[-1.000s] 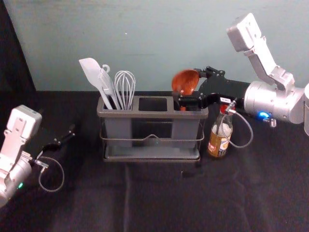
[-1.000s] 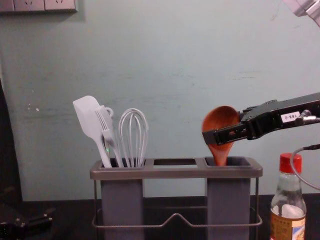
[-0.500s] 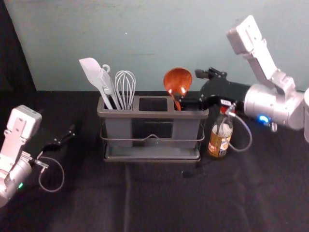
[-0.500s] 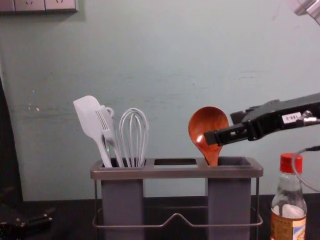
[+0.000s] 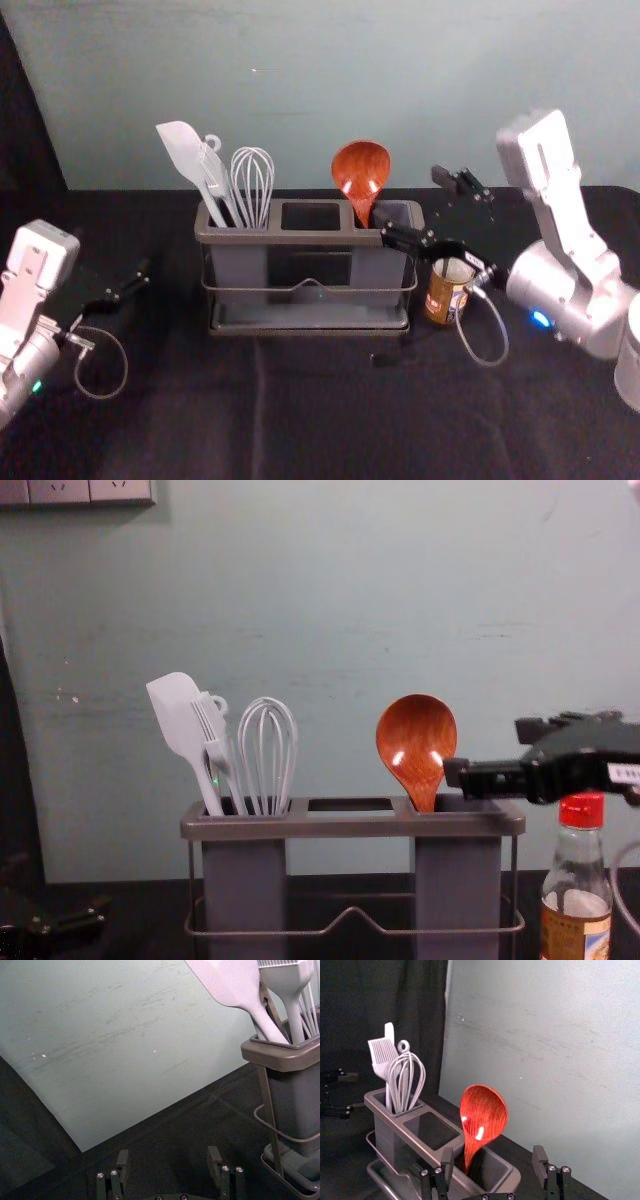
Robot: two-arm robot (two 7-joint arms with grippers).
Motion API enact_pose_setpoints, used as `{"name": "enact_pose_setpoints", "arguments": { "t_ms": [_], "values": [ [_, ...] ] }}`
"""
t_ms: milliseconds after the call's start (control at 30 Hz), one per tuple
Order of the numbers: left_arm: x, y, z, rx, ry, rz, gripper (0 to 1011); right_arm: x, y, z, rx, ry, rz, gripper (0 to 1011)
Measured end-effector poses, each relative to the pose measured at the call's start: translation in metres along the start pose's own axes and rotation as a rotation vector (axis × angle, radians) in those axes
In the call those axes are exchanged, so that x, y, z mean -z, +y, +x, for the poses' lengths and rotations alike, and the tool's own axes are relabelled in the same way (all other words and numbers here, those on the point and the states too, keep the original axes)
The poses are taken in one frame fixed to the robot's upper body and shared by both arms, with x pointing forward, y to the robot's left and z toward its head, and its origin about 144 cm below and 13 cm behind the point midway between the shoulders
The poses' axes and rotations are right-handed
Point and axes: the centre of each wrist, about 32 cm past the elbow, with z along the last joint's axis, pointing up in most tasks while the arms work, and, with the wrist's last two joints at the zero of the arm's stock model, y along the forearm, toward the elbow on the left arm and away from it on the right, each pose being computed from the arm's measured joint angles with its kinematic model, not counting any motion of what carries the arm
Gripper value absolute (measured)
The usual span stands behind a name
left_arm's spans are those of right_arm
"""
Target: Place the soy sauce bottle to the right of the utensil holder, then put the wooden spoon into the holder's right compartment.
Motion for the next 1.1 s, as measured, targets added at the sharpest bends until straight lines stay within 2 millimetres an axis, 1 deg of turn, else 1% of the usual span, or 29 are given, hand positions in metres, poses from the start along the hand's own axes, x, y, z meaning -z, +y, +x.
{"name": "enact_pose_setpoints", "arguments": {
  "t_ms": [133, 267, 367, 433, 633, 667, 800, 1100],
  "values": [
    [0.0, 0.0, 0.0, 0.0, 0.0, 0.0, 1011, 0.011, -0.007, -0.009, 0.019, 0.004, 0.021, 1004],
    [0.0, 0.0, 0.0, 0.0, 0.0, 0.0, 1011, 0.029, -0.015, -0.023, 0.066, 0.018, 0.043, 1004],
    [0.0, 0.0, 0.0, 0.0, 0.0, 0.0, 1011, 0.038, -0.018, -0.031, 0.089, 0.027, 0.047, 1004],
    [0.0, 0.0, 0.0, 0.0, 0.0, 0.0, 1012, 0.049, -0.021, -0.041, 0.115, 0.034, 0.048, 1004],
    [0.0, 0.0, 0.0, 0.0, 0.0, 0.0, 1012, 0.069, -0.026, -0.061, 0.165, 0.045, 0.05, 1004],
    [0.0, 0.0, 0.0, 0.0, 0.0, 0.0, 1012, 0.069, -0.026, -0.061, 0.165, 0.045, 0.05, 1004],
    [0.0, 0.0, 0.0, 0.0, 0.0, 0.0, 1012, 0.079, -0.028, -0.073, 0.202, 0.057, 0.052, 1004],
    [0.0, 0.0, 0.0, 0.0, 0.0, 0.0, 1011, 0.086, -0.03, -0.078, 0.234, 0.062, 0.052, 1004]
  ]
}}
